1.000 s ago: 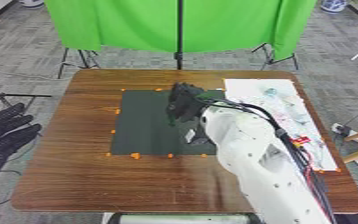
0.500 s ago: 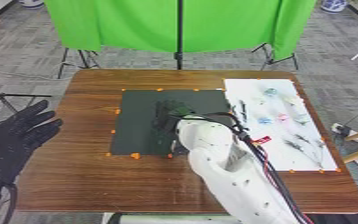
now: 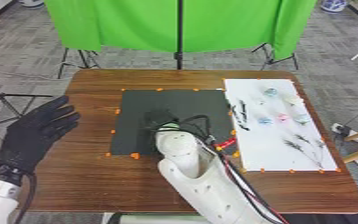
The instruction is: Arrange flowers
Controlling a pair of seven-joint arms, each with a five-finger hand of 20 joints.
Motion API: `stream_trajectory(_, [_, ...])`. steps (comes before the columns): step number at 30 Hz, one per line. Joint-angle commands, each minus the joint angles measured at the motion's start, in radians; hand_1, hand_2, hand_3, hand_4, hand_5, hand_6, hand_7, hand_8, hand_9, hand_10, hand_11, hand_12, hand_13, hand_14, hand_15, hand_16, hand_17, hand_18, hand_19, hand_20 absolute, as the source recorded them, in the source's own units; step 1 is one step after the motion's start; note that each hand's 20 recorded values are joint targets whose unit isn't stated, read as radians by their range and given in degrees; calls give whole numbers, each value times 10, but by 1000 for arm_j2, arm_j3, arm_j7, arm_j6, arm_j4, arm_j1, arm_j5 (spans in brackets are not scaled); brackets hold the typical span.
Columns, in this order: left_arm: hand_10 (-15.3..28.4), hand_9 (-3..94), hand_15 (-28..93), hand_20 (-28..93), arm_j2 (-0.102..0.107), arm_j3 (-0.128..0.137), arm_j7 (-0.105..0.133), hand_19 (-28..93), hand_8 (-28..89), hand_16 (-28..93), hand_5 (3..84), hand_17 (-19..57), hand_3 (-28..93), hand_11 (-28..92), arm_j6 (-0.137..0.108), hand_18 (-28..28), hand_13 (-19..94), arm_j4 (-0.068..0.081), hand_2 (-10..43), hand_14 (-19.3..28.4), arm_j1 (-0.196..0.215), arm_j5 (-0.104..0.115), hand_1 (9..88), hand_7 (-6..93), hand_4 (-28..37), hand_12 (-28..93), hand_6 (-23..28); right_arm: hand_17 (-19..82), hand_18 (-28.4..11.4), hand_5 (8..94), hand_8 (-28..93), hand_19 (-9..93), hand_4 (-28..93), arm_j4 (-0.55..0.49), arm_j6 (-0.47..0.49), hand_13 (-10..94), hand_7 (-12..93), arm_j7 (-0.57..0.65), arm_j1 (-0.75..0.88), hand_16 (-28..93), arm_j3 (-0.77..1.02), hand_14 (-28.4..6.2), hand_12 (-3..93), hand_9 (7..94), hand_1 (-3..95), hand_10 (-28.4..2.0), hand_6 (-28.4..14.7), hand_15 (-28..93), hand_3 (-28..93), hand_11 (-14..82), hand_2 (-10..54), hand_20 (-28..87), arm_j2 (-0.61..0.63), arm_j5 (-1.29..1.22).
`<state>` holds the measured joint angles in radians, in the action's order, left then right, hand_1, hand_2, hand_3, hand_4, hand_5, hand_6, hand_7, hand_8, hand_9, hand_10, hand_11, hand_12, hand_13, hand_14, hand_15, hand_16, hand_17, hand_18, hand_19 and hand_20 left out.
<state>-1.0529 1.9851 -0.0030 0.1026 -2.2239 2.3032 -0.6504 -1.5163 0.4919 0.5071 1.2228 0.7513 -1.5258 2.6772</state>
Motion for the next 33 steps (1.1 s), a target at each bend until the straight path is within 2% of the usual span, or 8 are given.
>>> stream_trajectory(1, [145, 278, 377, 62, 35, -87, -26, 455, -76, -22, 394, -65, 729, 297, 23, 194, 218, 55, -54, 141, -114, 0, 259, 163, -246, 113, 46, 488, -182, 789, 152, 912, -77, 57, -23, 933, 587, 95, -1, 293, 1, -23, 267, 937, 307, -54, 14, 642, 905, 475, -31, 164, -46, -15])
stream_trajectory(5, [145, 284, 383, 67, 33, -110, -17, 455, -74, -24, 393, -66, 726, 295, 38, 196, 222, 76, -52, 145, -141, 6, 259, 168, -251, 117, 42, 497, -181, 798, 159, 924, -73, 72, -18, 937, 576, 112, 0, 291, 16, -21, 254, 937, 300, -51, 13, 645, 905, 487, -30, 145, -55, -15])
stream_trajectory(7, [145, 285, 385, 67, 21, -98, -27, 454, -75, -24, 393, -65, 726, 295, 41, 196, 221, 80, -51, 145, -128, 20, 258, 169, -252, 119, 41, 499, -181, 799, 159, 926, -74, 73, -19, 937, 576, 114, 8, 291, 21, -21, 254, 937, 298, -51, 13, 645, 906, 489, -29, 142, -59, -13])
stream_trajectory(9, [144, 285, 384, 68, 17, -87, -35, 454, -76, -25, 392, -66, 727, 292, 23, 196, 221, 81, -52, 145, -101, 14, 258, 170, -251, 120, 41, 500, -182, 798, 159, 928, -75, 73, -22, 937, 577, 103, 15, 292, 24, -22, 254, 937, 297, -51, 14, 646, 906, 489, -29, 140, -61, 1])
stream_trajectory(11, [143, 286, 383, 68, 13, -67, -53, 454, -76, -26, 391, -66, 726, 288, 30, 197, 223, 86, -51, 145, -77, 15, 258, 171, -251, 120, 41, 500, -182, 798, 159, 929, -75, 75, -23, 937, 577, 102, 21, 292, 29, -22, 254, 937, 298, -51, 14, 646, 905, 489, -29, 137, -67, 6])
stream_trajectory(21, [126, 291, 366, 68, 10, -25, -56, 469, -86, -26, 374, -69, 711, 288, -6, 215, 252, 115, -44, 147, -18, 32, 261, 187, -245, 117, 35, 503, -180, 797, 158, 932, -78, 68, -27, 937, 580, 116, 47, 289, 33, -22, 253, 937, 297, -49, 15, 650, 905, 490, -27, 130, -75, 9])
stream_trajectory(25, [125, 292, 364, 64, 14, -38, -59, 470, -88, -23, 373, -70, 708, 290, 0, 215, 253, 122, -43, 147, -39, 31, 262, 191, -244, 117, 34, 506, -180, 797, 157, 932, -81, 73, -26, 937, 580, 116, 54, 287, 43, -21, 252, 937, 298, -49, 16, 652, 905, 491, -27, 131, -83, 5])
stream_trajectory(33, [126, 289, 357, 60, 41, -108, -85, 470, -89, -21, 372, -69, 710, 287, 42, 214, 247, 154, -45, 143, -153, 27, 261, 190, -242, 115, 35, 506, -179, 797, 157, 932, -96, 94, -87, 937, 577, 94, 72, 286, 42, -22, 252, 937, 307, -49, 17, 653, 901, 489, -27, 132, -94, -4])
